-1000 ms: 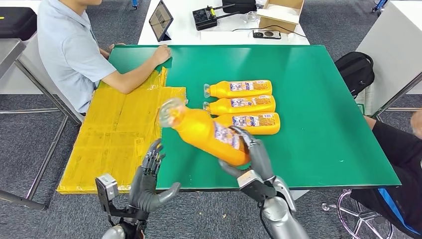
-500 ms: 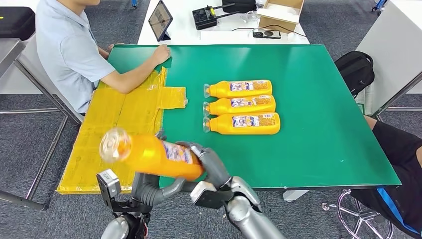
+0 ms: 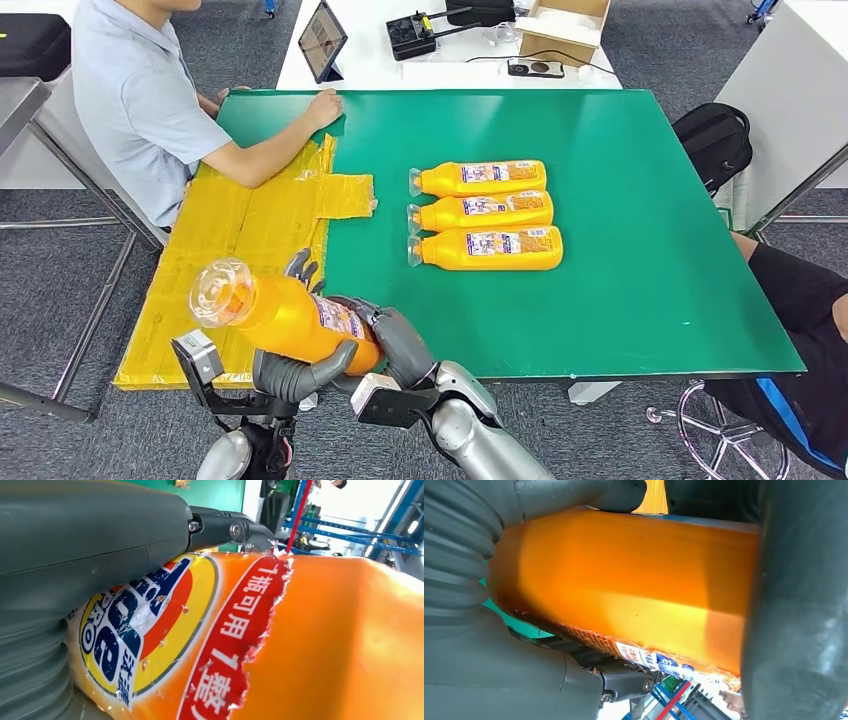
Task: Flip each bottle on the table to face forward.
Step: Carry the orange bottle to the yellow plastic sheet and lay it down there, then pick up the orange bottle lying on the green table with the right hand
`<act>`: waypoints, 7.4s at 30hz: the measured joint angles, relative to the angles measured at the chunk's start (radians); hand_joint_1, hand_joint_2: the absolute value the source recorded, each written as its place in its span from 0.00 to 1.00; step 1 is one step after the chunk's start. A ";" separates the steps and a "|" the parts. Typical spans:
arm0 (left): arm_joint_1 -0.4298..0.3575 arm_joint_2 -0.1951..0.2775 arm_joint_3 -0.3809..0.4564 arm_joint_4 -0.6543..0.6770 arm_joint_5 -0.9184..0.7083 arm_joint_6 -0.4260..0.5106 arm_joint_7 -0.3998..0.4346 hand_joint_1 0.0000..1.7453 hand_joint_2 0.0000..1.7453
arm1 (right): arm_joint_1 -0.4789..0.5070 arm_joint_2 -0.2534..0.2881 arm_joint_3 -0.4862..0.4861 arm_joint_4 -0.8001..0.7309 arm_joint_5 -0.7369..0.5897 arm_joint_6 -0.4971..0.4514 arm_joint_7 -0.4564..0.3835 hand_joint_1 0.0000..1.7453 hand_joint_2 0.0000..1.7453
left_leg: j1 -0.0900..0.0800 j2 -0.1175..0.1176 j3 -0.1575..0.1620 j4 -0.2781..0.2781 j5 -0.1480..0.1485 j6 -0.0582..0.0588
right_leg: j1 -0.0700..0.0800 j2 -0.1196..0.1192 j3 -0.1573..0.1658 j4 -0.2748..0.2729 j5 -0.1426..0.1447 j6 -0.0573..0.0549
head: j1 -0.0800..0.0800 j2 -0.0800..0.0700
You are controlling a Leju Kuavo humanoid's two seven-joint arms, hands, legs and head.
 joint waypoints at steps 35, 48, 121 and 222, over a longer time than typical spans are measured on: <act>-0.218 0.056 0.174 0.167 -0.067 0.113 0.115 1.00 1.00 | 0.166 -0.098 -0.002 -0.316 0.065 -0.536 -0.103 0.00 0.00 | 0.000 0.000 0.000 0.000 0.000 0.000 | 0.000 0.000 0.000 0.000 0.000 0.000 | 0.000 0.000; -0.510 0.161 0.142 0.469 -0.986 0.279 0.274 1.00 1.00 | 0.165 -0.136 0.001 -0.409 0.018 -0.486 -0.103 0.00 0.00 | 0.000 -0.001 0.000 0.000 0.002 0.001 | 0.000 0.000 0.000 0.000 0.001 0.000 | 0.001 0.000; -0.373 0.039 0.391 0.220 -0.058 0.090 0.019 0.00 1.00 | 0.150 -0.195 -0.015 -0.330 0.124 -0.510 -0.066 0.00 1.00 | 0.000 -0.002 -0.001 0.000 0.002 0.001 | 0.000 0.000 0.001 0.001 0.001 0.001 | 0.001 0.000; 0.046 0.035 -0.096 0.035 -0.098 -0.141 -0.024 0.00 1.00 | 0.077 -0.022 -0.257 -0.141 -0.123 -0.018 -0.011 1.00 1.00 | 0.000 0.000 0.000 0.000 0.001 0.002 | 0.000 0.001 0.002 -0.001 0.001 0.001 | 0.001 0.000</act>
